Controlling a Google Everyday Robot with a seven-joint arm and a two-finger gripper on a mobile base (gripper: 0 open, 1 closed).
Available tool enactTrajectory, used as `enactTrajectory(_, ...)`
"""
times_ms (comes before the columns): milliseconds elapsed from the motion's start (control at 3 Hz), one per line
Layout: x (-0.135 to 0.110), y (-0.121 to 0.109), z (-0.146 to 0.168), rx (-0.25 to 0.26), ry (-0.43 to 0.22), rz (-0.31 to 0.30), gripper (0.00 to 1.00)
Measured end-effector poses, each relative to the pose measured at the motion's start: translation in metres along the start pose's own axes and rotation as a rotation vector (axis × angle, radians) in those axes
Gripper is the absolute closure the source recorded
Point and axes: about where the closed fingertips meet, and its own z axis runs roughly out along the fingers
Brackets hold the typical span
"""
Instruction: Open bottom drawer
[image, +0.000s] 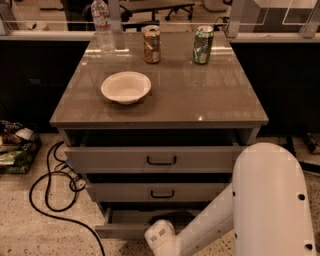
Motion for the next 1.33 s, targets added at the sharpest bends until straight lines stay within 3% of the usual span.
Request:
enactTrajectory(333, 0.000, 0.000, 0.000, 0.000, 0.000, 0.000, 1.00)
enactTrajectory(667, 0.005, -0.005, 0.015, 0.001, -0.041, 0.041, 1.00)
enactTrajectory(1000, 0.025, -0.020, 0.024, 0.040, -0.105, 0.108, 1.00)
enactTrajectory(1333, 0.065, -0.046, 0.029, 0.121, -0.104, 0.182, 1.00)
